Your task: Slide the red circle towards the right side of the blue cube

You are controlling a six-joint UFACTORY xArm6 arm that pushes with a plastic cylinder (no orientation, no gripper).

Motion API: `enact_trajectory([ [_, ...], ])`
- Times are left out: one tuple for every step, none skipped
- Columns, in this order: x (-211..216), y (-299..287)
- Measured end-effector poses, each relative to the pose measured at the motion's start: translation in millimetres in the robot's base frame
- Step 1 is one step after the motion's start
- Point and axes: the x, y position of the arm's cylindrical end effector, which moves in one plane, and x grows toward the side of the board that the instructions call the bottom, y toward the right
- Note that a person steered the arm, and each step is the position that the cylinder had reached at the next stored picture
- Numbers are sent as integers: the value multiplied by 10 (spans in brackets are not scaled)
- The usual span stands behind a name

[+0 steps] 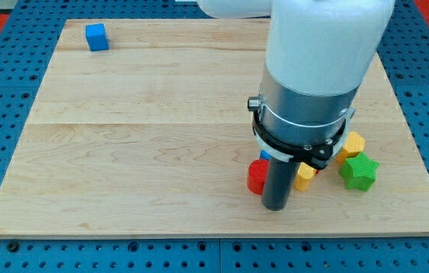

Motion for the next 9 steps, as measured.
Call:
enact_trajectory([
  [-56,-7],
  [-146,127],
  [-251,38],
  [-251,-183],
  [-256,-193],
  [-256,-262],
  [-249,-425],
  [-235,-562],
  [-326,-586],
])
